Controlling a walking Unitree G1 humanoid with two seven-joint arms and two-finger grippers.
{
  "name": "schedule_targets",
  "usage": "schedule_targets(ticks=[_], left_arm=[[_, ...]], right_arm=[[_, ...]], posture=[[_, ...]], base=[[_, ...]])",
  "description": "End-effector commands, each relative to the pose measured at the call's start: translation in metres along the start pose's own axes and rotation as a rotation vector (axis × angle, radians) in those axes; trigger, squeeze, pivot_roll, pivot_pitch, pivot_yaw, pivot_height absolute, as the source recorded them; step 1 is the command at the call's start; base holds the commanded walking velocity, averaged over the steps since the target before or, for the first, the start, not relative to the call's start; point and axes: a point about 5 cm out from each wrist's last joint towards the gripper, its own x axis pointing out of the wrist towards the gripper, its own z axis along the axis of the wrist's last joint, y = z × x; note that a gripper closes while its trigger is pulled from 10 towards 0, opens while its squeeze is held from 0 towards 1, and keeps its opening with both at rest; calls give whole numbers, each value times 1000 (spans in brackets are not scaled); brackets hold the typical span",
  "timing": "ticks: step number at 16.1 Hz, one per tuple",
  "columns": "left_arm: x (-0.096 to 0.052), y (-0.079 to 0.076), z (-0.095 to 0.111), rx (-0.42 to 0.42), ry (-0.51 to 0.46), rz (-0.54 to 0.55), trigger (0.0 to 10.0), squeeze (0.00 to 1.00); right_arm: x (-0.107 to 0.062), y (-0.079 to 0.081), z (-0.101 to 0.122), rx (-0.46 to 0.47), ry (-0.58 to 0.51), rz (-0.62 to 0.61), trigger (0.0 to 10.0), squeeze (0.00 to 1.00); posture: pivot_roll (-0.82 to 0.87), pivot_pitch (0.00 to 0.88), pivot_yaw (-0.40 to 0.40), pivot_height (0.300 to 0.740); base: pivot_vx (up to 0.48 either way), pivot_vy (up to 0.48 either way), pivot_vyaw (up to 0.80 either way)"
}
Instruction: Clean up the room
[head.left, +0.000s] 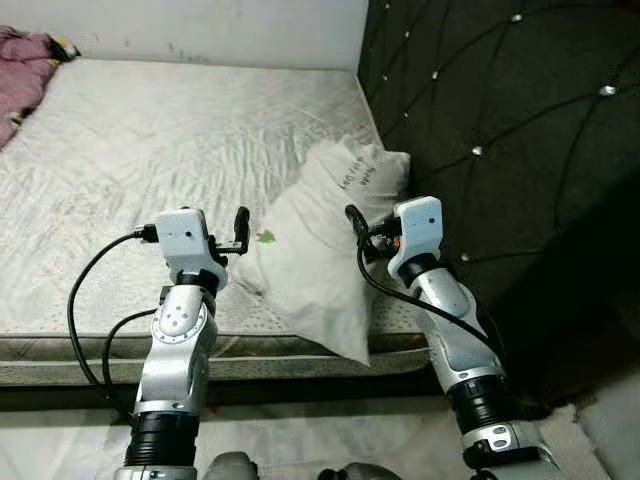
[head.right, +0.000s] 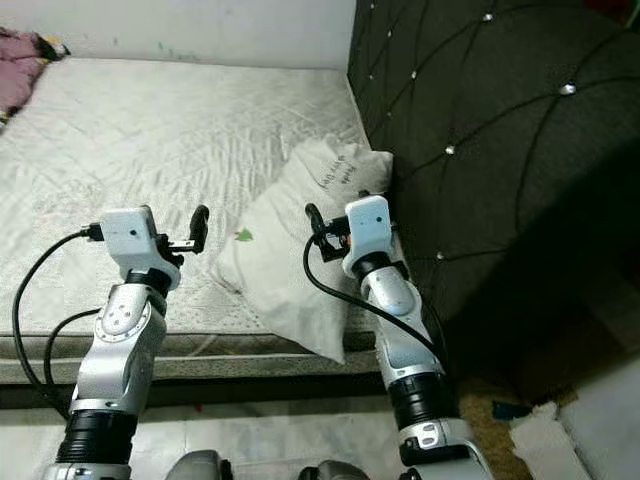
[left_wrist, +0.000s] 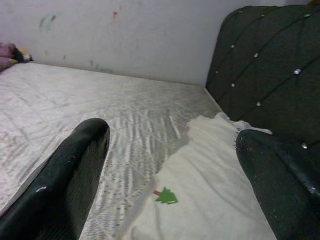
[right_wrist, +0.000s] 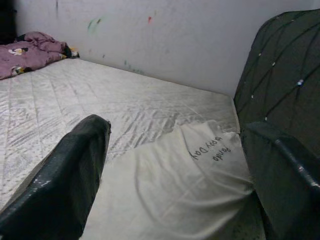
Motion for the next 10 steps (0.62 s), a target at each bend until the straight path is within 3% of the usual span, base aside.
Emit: schedule_targets(ticks=[1, 3, 6, 10], left_arm=[[0, -1, 3, 2, -14, -8, 10000, 0], [0, -3, 4, 0, -21, -16, 10000, 0], [0, -3, 4, -2, -22, -20, 10000, 0], [0, -4, 3, -2, -23, -21, 10000, 0]], right_arm=[[2, 1, 4, -16, -16, 7, 10000, 0], [2, 1, 4, -10, -15, 6, 10000, 0], [2, 1, 4, -9, -14, 7, 10000, 0], [2, 1, 3, -10, -12, 8, 10000, 0]], posture=[[21, 0, -62, 740], [22, 0, -63, 740], [22, 0, -63, 740], [24, 0, -67, 740]], base=[[0, 0, 0], [0, 0, 647], [0, 0, 0], [264, 0, 0]])
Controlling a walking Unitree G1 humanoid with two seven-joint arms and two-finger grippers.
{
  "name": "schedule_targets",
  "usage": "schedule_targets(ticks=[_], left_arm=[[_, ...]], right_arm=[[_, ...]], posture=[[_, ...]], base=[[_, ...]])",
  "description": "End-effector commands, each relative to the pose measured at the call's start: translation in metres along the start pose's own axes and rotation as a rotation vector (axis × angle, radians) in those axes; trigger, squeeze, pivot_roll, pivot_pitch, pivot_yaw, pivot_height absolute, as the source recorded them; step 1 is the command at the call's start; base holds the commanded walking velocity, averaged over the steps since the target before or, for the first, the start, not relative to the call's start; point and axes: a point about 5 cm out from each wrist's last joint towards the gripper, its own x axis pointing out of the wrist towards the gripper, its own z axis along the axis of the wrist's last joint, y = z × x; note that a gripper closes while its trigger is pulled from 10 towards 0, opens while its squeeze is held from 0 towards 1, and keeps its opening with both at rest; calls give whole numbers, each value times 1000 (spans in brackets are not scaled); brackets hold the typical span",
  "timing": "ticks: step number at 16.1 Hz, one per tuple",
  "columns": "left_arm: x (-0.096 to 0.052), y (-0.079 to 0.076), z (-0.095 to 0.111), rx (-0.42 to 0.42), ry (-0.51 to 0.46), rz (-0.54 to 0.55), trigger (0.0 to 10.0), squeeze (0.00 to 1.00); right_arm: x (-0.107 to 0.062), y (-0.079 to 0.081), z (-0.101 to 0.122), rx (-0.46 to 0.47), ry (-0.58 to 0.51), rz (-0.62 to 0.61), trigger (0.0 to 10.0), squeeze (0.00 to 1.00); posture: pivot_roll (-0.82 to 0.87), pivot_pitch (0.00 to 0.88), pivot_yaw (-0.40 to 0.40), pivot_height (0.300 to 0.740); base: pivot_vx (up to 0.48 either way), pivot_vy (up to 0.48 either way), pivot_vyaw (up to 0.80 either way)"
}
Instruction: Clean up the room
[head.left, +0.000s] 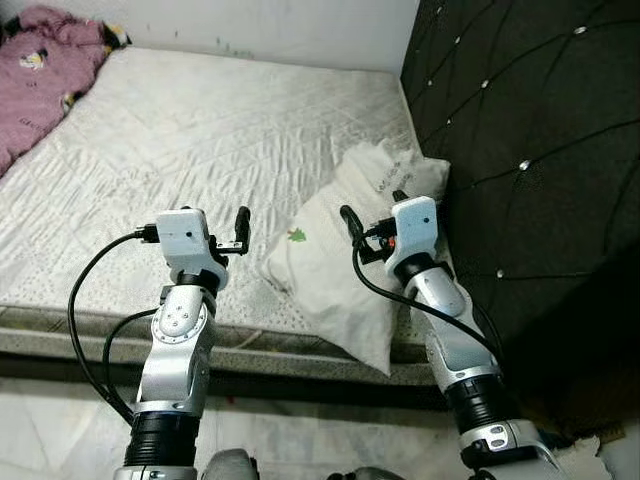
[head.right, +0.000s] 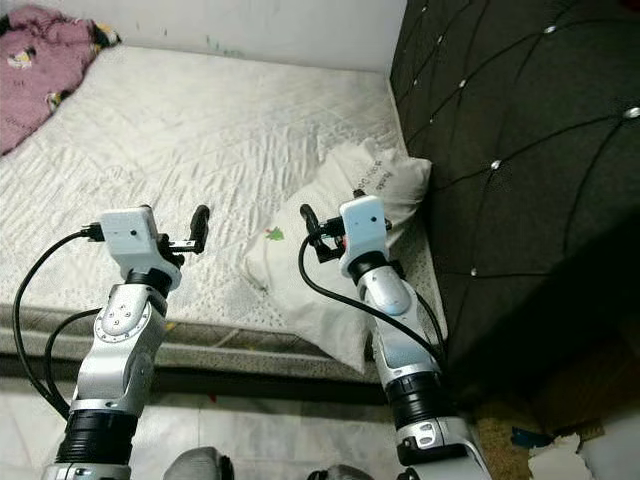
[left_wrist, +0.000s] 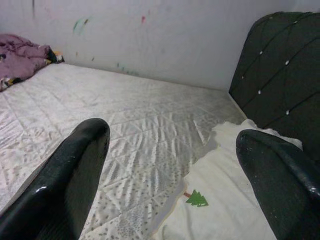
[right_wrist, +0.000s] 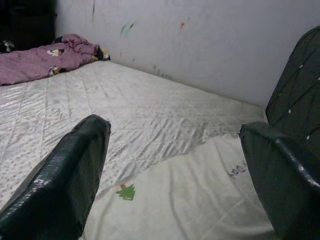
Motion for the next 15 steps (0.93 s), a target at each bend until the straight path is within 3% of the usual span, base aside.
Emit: schedule_targets(ticks=[1, 10, 15], left_arm=[[0, -2, 4, -1, -19, -16, 10000, 0], [0, -2, 3, 3, -16, -20, 10000, 0], [1, -2, 4, 1, -18, -25, 10000, 0]], right_arm=[[1, -3, 2, -3, -11, -11, 10000, 0], [1, -3, 3, 2, -13, -15, 10000, 0], [1, -4, 4, 0, -16, -19, 10000, 0]], posture=[[24, 0, -67, 740], [23, 0, -63, 740], [22, 0, -64, 740]], base=[[0, 0, 0], [256, 0, 0], [0, 0, 0]])
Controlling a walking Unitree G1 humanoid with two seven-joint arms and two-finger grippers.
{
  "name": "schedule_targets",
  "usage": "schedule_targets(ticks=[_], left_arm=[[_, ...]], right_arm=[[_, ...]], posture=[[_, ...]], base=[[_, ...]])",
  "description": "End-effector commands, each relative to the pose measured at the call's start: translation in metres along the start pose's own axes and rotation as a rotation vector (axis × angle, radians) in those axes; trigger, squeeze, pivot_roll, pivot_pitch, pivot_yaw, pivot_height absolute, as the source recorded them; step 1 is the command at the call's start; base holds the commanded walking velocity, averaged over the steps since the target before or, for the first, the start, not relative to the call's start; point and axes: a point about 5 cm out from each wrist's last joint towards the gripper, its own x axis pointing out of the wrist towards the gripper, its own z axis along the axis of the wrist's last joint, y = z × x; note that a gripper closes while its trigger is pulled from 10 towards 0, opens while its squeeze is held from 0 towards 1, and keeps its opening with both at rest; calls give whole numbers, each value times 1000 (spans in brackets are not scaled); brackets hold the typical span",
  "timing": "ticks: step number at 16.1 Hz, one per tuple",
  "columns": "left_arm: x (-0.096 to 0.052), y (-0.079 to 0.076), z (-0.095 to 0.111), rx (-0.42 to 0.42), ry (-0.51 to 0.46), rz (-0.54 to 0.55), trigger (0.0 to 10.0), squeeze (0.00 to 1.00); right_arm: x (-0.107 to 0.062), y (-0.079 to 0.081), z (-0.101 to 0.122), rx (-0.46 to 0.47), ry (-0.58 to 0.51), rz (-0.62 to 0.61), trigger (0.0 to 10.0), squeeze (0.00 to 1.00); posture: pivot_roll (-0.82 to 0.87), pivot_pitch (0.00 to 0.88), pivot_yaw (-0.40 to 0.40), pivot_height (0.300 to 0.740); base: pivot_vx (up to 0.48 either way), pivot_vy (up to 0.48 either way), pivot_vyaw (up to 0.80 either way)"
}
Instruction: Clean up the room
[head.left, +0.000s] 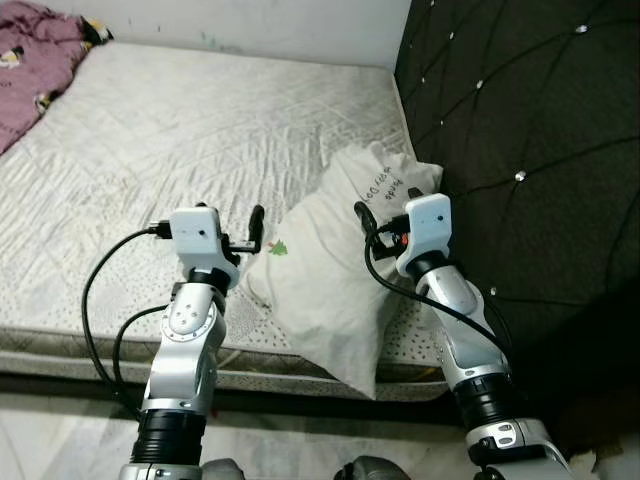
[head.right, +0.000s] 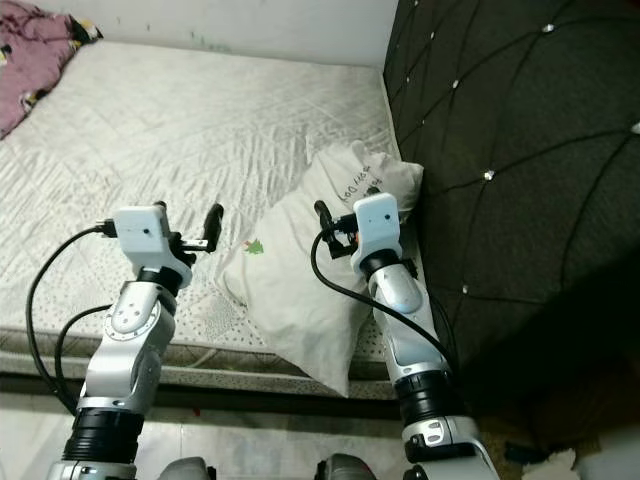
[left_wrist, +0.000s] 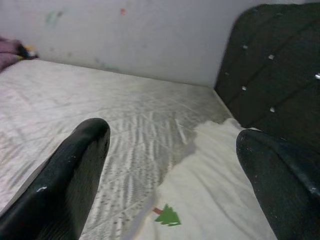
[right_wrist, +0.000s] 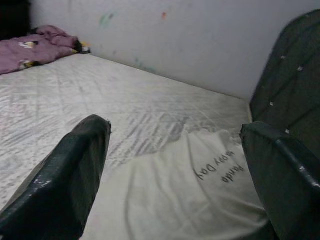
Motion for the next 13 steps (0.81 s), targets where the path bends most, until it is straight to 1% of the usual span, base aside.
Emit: schedule_targets(ticks=[1, 6, 10, 11, 13], left_arm=[[0, 6, 1, 1, 2, 22, 10000, 0], [0, 5, 1, 0, 6, 22, 10000, 0], [0, 5, 0, 1, 10, 24, 10000, 0], [0, 5, 0, 3, 11, 25, 10000, 0], [1, 6, 0, 7, 13, 26, 10000, 0]], right_arm=[[3, 4, 3, 3, -12, 17, 10000, 0], [3, 4, 3, 2, -9, 17, 10000, 0], [3, 3, 3, 6, -4, 14, 10000, 0], [3, 3, 3, 7, -4, 14, 10000, 0], [3, 3, 3, 7, -3, 14, 10000, 0]], posture=[[22, 0, -64, 740], [21, 0, -65, 740], [21, 0, -65, 740], [21, 0, -65, 740], [20, 0, -65, 740]], base=[[0, 0, 0], [0, 0, 0], [0, 0, -703], [0, 0, -413], [0, 0, 0]])
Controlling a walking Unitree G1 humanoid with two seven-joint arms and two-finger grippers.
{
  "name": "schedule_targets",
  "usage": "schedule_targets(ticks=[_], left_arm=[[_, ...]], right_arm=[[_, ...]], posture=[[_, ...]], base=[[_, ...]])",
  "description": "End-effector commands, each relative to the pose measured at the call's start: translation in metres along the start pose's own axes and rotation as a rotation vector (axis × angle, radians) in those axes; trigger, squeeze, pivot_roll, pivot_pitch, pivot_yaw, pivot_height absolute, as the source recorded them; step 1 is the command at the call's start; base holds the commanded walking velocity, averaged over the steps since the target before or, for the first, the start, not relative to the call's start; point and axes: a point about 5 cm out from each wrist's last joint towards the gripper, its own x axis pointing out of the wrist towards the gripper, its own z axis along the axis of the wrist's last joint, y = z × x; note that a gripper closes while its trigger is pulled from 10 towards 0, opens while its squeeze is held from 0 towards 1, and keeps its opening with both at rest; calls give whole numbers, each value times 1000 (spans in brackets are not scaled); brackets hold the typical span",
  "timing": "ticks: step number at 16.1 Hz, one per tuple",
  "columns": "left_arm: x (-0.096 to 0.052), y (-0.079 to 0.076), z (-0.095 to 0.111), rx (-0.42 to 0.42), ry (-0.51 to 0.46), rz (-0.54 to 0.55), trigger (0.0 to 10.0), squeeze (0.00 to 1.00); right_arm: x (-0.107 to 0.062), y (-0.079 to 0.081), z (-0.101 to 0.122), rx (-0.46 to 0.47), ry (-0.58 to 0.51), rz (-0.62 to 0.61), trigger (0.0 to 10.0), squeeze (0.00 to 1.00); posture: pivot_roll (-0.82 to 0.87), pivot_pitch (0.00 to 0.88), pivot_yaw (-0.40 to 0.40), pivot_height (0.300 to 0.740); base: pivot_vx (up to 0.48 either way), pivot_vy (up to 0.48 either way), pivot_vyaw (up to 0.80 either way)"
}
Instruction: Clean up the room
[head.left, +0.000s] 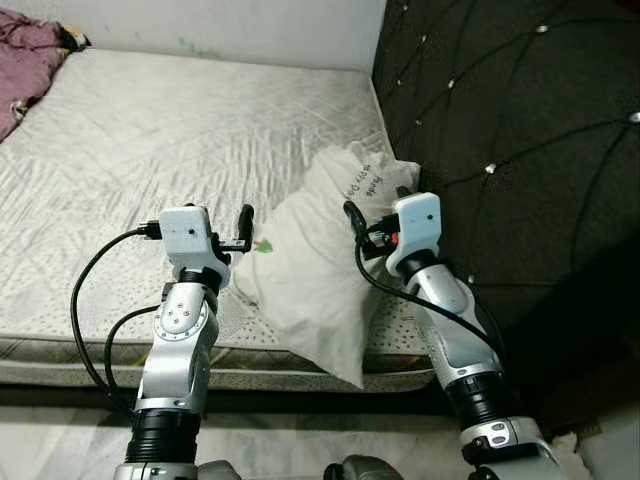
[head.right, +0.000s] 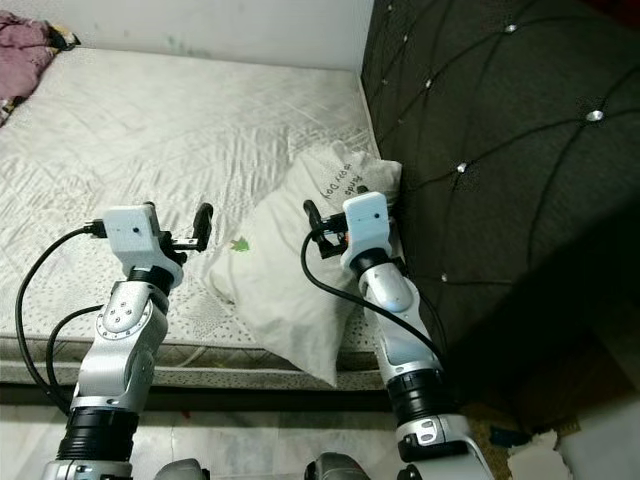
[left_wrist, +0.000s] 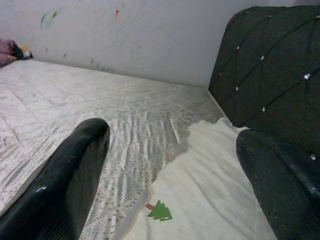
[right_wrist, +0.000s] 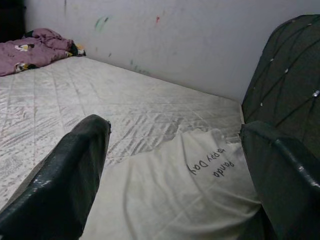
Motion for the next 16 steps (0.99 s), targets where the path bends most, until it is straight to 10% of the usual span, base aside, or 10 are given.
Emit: schedule_targets(ticks=[1, 16], left_arm=[[1, 0, 1, 7, 4, 7, 10000, 0], [1, 1, 0, 2, 2, 19, 10000, 0]], right_arm=[[1, -1, 1, 7, 2, -1, 10000, 0], [1, 0, 0, 4, 7, 6, 10000, 0]], posture=[[20, 0, -65, 740], [22, 0, -67, 740]], base=[[0, 0, 0], [0, -141, 0]])
